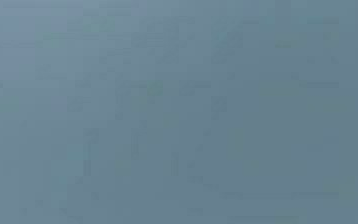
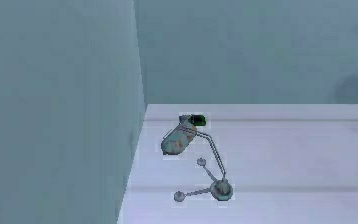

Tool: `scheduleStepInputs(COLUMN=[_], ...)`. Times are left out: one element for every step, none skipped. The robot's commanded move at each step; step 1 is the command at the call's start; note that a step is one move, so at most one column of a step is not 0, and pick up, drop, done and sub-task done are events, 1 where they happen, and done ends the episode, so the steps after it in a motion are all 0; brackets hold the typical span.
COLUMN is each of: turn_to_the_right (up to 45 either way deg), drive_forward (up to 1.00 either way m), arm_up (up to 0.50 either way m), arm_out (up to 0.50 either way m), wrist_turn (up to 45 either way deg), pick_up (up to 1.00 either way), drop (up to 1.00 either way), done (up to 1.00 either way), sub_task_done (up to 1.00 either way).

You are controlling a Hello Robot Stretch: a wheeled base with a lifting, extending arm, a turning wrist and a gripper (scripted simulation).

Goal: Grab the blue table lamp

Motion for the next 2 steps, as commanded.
scheduleStepInputs(turn_to_the_right=[0.0,0.0], drive_forward=[0.00,0.00], arm_up=[0.50,0.38], arm_out=[0.00,0.00], wrist_turn=[0.0,0.0], pick_up=[0.00,0.00], drop=[0.00,0.00], done=[0.00,0.00], sub_task_done=[0.00,0.00])
